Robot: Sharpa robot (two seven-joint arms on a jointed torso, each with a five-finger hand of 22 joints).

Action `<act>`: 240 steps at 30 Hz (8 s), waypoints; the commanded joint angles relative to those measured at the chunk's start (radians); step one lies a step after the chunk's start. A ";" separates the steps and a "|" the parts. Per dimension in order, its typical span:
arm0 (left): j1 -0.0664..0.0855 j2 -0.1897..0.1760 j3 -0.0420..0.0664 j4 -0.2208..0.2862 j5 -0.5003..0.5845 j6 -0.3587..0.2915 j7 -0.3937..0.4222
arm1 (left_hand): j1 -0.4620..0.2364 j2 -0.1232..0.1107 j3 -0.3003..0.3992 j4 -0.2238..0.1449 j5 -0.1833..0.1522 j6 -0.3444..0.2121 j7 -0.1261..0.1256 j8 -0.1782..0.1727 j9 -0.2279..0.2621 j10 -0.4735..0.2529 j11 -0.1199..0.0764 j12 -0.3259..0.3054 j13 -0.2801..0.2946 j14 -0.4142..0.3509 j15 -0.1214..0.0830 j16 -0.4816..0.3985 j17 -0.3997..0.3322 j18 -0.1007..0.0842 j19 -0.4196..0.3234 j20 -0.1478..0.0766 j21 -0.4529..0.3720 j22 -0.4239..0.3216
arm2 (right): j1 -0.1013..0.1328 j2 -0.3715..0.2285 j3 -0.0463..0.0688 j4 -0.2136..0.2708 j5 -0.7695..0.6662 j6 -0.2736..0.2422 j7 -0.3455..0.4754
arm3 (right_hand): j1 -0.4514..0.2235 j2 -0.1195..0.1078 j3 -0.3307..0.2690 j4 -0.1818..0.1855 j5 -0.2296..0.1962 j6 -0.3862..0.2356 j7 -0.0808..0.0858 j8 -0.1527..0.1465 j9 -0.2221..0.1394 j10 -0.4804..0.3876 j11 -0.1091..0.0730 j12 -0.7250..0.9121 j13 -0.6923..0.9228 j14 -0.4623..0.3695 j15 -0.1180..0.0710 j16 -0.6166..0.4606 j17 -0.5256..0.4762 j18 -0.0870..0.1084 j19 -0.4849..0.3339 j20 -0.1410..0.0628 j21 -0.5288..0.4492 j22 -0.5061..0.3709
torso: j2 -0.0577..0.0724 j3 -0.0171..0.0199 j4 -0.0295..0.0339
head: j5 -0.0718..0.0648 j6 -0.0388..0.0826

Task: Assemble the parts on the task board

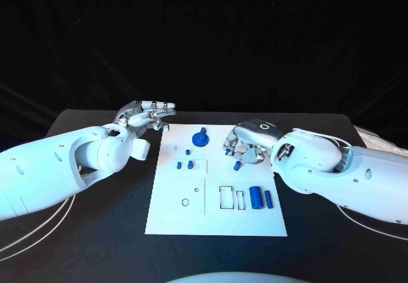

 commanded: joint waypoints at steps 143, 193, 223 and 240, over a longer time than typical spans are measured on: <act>-0.002 0.010 -0.005 0.009 0.022 0.050 -0.024 | -0.002 0.010 -0.011 -0.004 0.006 -0.004 0.003 0.007 -0.002 -0.008 0.000 0.012 -0.001 -0.009 -0.004 -0.011 -0.010 0.011 -0.003 -0.004 -0.009 -0.004 | -0.045 -0.011 -0.013 -0.043 -0.025 0.117 -0.032 | -0.022 -0.021 -0.106 0.032 0.051 -0.039 0.015 -0.009 -0.001 -0.088 0.021 0.049 -0.048 0.015 0.021 -0.010 -0.053 -0.003 -0.011 0.024 -0.021 -0.053 | -0.002 0.0011 -0.0093 | 0.038 -0.018; -0.002 0.019 -0.005 0.005 0.022 0.056 -0.028 | -0.003 0.011 -0.014 -0.004 0.006 -0.006 0.003 0.009 -0.002 -0.010 0.000 0.015 -0.001 -0.009 -0.004 -0.013 -0.013 0.011 -0.002 -0.004 -0.011 -0.006 | -0.117 0.142 -0.029 0.057 0.117 0.036 0.020 | 0.005 0.003 -0.030 0.010 0.015 -0.009 0.013 0.015 0.019 -0.022 0.009 0.046 -0.038 0.021 0.009 0.025 -0.021 -0.011 0.002 0.006 0.010 -0.008 | -0.002 -0.0010 -0.0084 | 0.076 -0.028; -0.005 0.027 -0.005 -0.003 0.022 0.062 -0.032 | -0.003 0.011 -0.014 -0.004 0.006 -0.006 0.003 0.009 -0.002 -0.010 0.000 0.015 -0.001 -0.009 -0.004 -0.013 -0.013 0.011 -0.002 -0.004 -0.011 -0.006 | -0.143 0.203 -0.031 0.009 0.058 0.059 0.015 | 0.002 0.001 -0.029 0.009 0.019 -0.011 0.014 0.014 0.019 -0.024 0.009 0.043 -0.038 0.021 0.009 0.028 -0.018 -0.010 0.002 0.006 0.011 -0.008 | -0.002 0.0006 -0.0078 | 0.078 -0.036; -0.005 0.027 -0.005 -0.004 0.022 0.065 -0.034 | -0.003 0.012 -0.015 -0.005 0.006 -0.007 0.003 0.009 -0.002 -0.012 0.000 0.016 -0.001 -0.009 -0.004 -0.013 -0.013 0.011 -0.002 -0.004 -0.012 -0.006 | -0.144 0.222 -0.033 0.006 0.021 0.106 -0.019 | -0.003 -0.003 -0.033 0.010 0.018 -0.011 0.013 0.015 0.020 -0.024 0.010 0.042 -0.037 0.021 0.010 0.027 -0.020 -0.010 0.001 0.007 0.010 -0.010 | -0.003 0.0001 -0.0086 | 0.078 -0.039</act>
